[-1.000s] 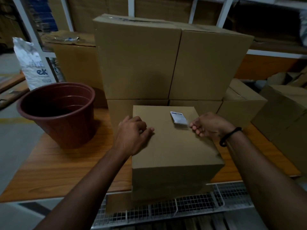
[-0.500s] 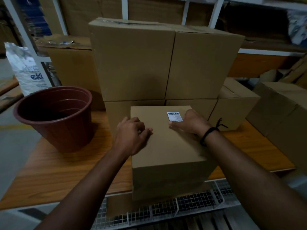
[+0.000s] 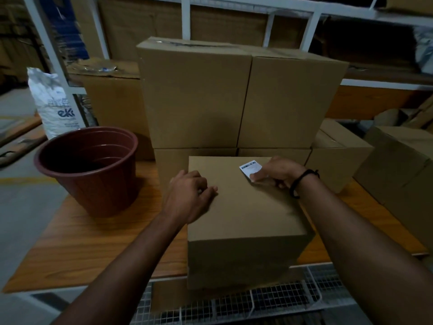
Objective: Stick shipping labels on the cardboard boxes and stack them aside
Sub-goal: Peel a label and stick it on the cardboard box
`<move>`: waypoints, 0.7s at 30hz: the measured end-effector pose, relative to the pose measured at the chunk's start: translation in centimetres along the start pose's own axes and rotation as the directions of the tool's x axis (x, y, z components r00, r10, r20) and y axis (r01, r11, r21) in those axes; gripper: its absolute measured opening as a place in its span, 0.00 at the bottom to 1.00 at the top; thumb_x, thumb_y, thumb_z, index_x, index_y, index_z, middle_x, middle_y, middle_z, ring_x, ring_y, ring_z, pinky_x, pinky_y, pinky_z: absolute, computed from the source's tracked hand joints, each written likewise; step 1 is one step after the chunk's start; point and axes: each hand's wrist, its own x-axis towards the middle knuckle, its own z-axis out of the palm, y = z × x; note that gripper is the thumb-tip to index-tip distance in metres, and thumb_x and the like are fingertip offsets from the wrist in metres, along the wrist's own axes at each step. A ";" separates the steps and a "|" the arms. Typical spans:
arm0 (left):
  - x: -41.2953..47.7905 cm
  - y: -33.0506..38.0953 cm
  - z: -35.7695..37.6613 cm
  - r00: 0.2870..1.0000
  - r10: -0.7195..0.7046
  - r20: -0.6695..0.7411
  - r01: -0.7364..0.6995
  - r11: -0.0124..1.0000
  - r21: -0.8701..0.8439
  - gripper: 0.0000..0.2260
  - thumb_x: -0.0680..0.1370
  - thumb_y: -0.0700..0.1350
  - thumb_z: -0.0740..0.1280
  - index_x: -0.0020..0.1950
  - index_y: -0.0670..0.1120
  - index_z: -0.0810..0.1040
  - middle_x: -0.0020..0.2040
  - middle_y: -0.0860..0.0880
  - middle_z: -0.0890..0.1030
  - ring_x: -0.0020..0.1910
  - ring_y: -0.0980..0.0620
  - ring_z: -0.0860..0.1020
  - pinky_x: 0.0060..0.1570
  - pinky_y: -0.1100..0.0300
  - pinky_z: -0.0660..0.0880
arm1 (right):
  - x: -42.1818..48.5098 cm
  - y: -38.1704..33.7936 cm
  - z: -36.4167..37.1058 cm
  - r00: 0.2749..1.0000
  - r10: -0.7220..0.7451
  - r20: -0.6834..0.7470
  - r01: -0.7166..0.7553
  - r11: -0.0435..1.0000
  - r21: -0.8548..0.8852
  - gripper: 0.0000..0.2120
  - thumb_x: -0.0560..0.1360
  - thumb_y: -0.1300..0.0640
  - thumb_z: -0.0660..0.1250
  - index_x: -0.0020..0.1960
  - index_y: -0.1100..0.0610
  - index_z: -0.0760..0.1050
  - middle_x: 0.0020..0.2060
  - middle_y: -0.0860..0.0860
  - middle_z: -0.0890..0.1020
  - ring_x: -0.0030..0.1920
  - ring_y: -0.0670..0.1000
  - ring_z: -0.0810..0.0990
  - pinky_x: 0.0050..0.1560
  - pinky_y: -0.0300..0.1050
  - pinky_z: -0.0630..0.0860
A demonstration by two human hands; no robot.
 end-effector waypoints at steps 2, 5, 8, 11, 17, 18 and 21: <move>0.0 0.1 -0.1 1.000 -0.001 -0.002 0.001 1.000 -0.006 0.19 0.79 0.63 0.56 0.44 0.54 0.80 0.42 0.57 0.75 0.43 0.57 0.68 0.40 0.57 0.64 | 0.4 0.1 -0.5 1.000 0.024 0.012 -0.025 0.988 0.150 0.13 0.71 0.57 0.75 0.52 0.60 0.76 0.35 0.52 0.79 0.29 0.48 0.73 0.28 0.39 0.63; -0.1 0.1 -0.3 1.000 -0.001 -0.006 0.001 1.000 -0.018 0.18 0.79 0.62 0.58 0.44 0.53 0.81 0.42 0.57 0.75 0.43 0.57 0.68 0.40 0.57 0.64 | 0.8 0.2 -0.8 0.999 0.029 0.018 -0.033 0.948 0.316 0.11 0.74 0.60 0.70 0.55 0.62 0.76 0.40 0.53 0.81 0.32 0.49 0.78 0.29 0.41 0.67; -0.2 0.3 -0.6 1.000 -0.004 0.007 0.005 1.000 -0.022 0.18 0.79 0.62 0.57 0.45 0.53 0.81 0.43 0.57 0.75 0.44 0.57 0.68 0.41 0.57 0.66 | 0.6 0.9 -0.7 0.999 -0.049 -0.021 0.053 0.920 0.388 0.06 0.74 0.64 0.71 0.48 0.60 0.74 0.38 0.55 0.80 0.34 0.50 0.78 0.31 0.43 0.69; -0.1 0.6 -0.8 1.000 -0.012 0.004 0.012 1.000 -0.009 0.15 0.80 0.60 0.60 0.44 0.53 0.80 0.44 0.57 0.76 0.45 0.56 0.69 0.42 0.56 0.66 | 0.3 2.1 -0.5 0.979 -0.150 -0.139 0.193 0.903 0.384 0.10 0.71 0.70 0.72 0.46 0.59 0.73 0.38 0.57 0.81 0.31 0.51 0.77 0.28 0.42 0.71; 1.4 1.7 -1.5 0.990 -0.106 0.092 0.099 0.993 0.071 0.16 0.78 0.63 0.62 0.43 0.53 0.81 0.43 0.56 0.77 0.47 0.56 0.72 0.47 0.55 0.71 | -0.8 2.6 -0.3 0.966 -0.244 -0.088 0.253 0.814 0.523 0.12 0.70 0.72 0.72 0.48 0.61 0.74 0.43 0.56 0.83 0.34 0.50 0.81 0.32 0.41 0.79; 1.8 2.3 -1.5 0.983 -0.146 0.109 0.145 0.989 0.020 0.15 0.78 0.62 0.63 0.44 0.53 0.82 0.44 0.56 0.79 0.47 0.56 0.73 0.47 0.55 0.72 | -1.0 2.4 0.1 0.966 -0.256 -0.045 0.236 0.789 0.567 0.11 0.71 0.72 0.71 0.50 0.62 0.75 0.41 0.56 0.83 0.32 0.49 0.81 0.32 0.41 0.79; 2.8 4.4 -1.6 0.934 -0.284 0.217 0.355 0.814 -0.459 0.11 0.77 0.55 0.69 0.51 0.50 0.84 0.47 0.54 0.84 0.45 0.59 0.80 0.45 0.60 0.75 | -1.2 1.8 1.7 0.958 -0.287 0.023 0.213 0.758 0.617 0.10 0.71 0.72 0.71 0.49 0.64 0.75 0.40 0.58 0.83 0.30 0.49 0.81 0.33 0.42 0.78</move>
